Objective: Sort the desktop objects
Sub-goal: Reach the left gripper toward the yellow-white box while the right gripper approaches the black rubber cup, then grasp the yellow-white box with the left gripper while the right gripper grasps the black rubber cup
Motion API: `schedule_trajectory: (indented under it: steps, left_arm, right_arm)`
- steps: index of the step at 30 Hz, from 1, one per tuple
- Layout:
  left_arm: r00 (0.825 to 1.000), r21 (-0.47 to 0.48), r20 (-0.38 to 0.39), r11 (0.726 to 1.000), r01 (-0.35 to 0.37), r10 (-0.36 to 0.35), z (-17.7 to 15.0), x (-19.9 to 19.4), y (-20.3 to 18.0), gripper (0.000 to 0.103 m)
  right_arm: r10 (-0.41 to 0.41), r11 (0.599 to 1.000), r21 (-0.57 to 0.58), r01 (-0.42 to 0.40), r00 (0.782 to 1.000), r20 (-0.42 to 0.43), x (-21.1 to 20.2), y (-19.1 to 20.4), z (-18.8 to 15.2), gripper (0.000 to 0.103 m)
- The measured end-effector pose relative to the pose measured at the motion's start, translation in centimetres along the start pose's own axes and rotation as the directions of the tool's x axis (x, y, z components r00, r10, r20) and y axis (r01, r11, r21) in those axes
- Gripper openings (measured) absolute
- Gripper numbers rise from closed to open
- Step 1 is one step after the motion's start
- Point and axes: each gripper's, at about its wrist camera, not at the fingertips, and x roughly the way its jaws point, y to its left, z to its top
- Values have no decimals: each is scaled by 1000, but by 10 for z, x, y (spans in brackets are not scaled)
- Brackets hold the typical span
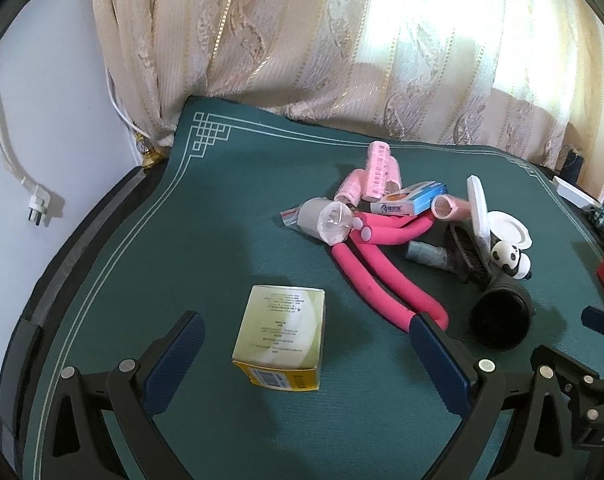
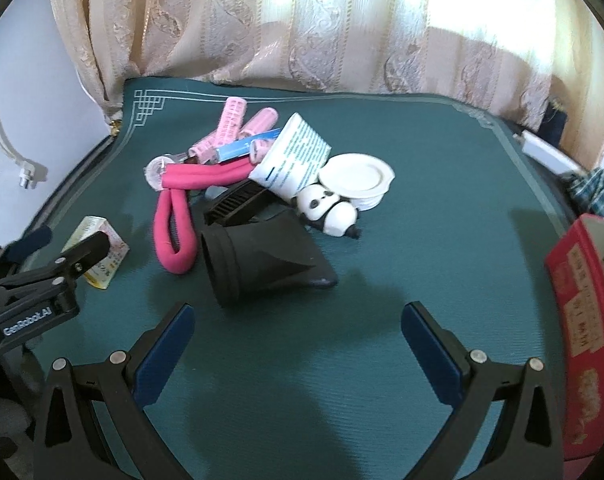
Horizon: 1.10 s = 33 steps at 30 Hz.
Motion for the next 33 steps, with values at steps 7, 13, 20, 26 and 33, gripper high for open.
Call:
schedule_trajectory:
  steps: [7, 13, 20, 26, 33]
  left_arm:
    - [1000, -48, -26, 999, 15, -16, -1, 10, 12, 103]
    - [999, -78, -38, 997, 22, -25, -2, 14, 23, 103]
    - [998, -98, -57, 995, 17, -22, -3, 21, 35, 103]
    - [997, -88, -81, 996, 1, -9, -1, 31, 42, 103]
    - [992, -68, -123, 997, 34, -42, 2, 45, 35, 103]
  right_arm:
    - [74, 996, 50, -73, 997, -16, 2, -10, 0, 103]
    - [69, 997, 31, -67, 996, -57, 7, -2, 8, 103]
    - [27, 998, -52, -33, 994, -103, 31, 15, 27, 103]
    - [43, 998, -43, -50, 988, -149, 53, 14, 26, 103]
    - [57, 998, -30, -63, 986, -160, 59, 10, 23, 100]
